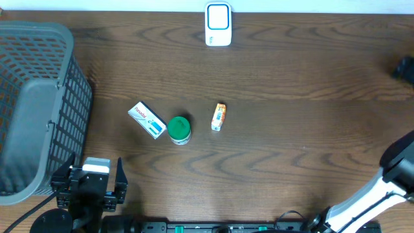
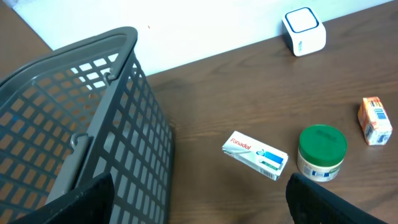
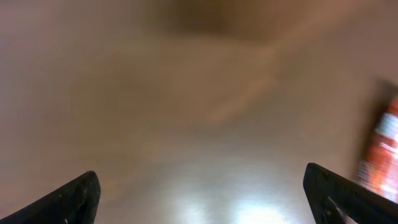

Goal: Scan the item barcode

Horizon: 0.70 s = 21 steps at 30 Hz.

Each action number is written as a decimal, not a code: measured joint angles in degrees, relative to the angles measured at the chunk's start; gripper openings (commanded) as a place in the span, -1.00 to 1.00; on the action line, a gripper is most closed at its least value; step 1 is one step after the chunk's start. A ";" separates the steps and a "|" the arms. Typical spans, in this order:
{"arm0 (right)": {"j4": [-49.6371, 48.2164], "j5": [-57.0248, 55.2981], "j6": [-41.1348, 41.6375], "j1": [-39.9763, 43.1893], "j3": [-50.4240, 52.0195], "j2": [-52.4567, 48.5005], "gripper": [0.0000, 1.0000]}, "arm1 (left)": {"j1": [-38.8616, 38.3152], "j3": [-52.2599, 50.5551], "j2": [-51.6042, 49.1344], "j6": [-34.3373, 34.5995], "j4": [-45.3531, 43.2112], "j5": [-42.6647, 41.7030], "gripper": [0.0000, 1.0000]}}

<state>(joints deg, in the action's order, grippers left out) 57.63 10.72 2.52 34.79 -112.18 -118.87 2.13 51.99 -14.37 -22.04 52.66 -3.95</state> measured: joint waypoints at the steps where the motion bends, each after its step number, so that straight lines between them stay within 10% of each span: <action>1: 0.22 2.84 0.04 -1.46 -0.35 1.75 0.98 | 0.00 0.00 0.00 0.00 0.02 0.00 0.73; 21: 11.58 10.29 9.97 -52.83 -1.53 5.68 0.98 | 0.00 0.00 0.00 0.00 0.02 0.00 0.73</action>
<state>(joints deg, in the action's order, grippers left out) 69.21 21.02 12.49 -18.04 -113.71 -113.19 2.13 51.99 -14.37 -22.04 52.69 -3.95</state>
